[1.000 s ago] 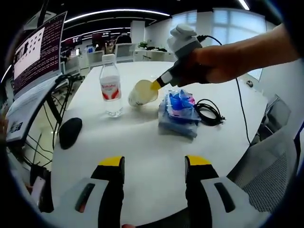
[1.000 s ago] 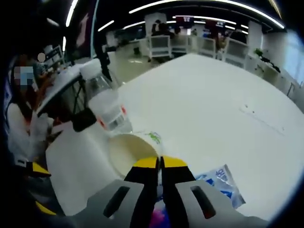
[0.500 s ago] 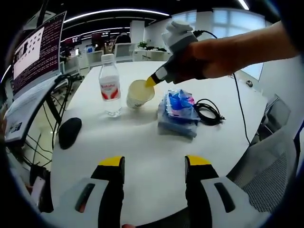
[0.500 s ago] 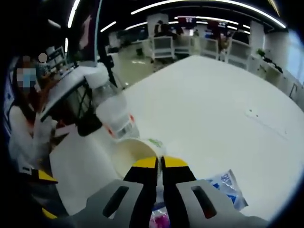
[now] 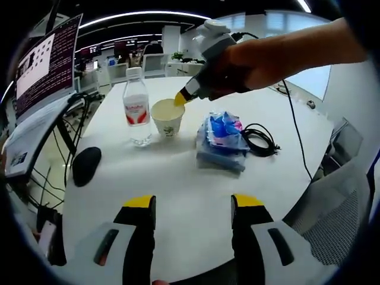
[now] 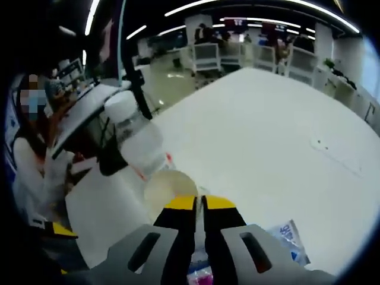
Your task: Arrange the tabletop items into an orderly group along one side of the table until the central work area is clear of visible clutter.
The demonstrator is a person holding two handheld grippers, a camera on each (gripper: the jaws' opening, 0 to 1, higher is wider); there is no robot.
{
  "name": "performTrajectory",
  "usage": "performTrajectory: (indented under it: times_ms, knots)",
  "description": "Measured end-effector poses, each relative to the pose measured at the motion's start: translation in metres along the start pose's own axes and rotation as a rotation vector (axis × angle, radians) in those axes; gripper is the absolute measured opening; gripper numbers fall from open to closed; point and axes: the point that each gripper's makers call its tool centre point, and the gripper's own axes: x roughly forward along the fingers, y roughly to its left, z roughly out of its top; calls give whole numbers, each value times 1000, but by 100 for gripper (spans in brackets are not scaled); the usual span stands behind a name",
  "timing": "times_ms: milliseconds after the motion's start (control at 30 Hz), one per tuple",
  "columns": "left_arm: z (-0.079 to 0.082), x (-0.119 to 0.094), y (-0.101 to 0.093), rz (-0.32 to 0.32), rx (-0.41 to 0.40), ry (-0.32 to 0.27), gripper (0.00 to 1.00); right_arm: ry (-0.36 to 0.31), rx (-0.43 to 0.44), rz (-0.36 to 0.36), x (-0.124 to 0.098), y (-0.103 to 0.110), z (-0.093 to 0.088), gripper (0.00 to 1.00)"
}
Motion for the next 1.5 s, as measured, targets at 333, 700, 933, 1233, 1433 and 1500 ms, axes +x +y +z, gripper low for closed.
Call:
performTrajectory:
  times_ms: [333,700,933,1233,1433,1500]
  knots:
    - [0,-1,2,5,-8,-2,50,46,15,-14,5,-13,-10,4]
    - [0,-1,1,6,-7,2,50,50,50,-3,7,-15,-16,6]
    - [-1,0,1,6,-3,9,50,31,54,14,9,-12,-8,11]
    - [-3,1,1,8,2,20,50,41,33,38,5,-13,-9,19]
    - [-5,1,1,12,10,31,50,23,45,46,-1,-19,-9,20]
    - [-6,1,0,11,12,33,50,10,39,50,-5,-20,-8,21]
